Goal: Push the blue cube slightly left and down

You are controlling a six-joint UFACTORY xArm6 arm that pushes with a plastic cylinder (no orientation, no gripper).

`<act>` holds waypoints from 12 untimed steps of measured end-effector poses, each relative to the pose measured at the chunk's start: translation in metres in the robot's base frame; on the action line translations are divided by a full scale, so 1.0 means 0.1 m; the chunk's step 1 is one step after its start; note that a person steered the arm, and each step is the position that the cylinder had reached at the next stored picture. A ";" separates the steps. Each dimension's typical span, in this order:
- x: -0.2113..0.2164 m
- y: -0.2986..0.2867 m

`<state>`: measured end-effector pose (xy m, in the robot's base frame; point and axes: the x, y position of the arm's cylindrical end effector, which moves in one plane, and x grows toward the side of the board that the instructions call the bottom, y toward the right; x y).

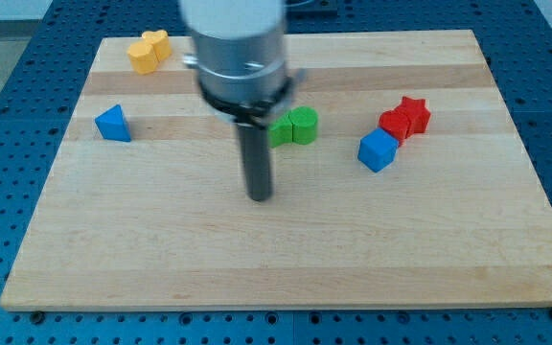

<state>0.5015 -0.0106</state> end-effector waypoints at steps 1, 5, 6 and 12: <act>0.02 0.64; -0.27 1.81; -0.41 1.84; -0.68 1.24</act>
<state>0.4333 0.1133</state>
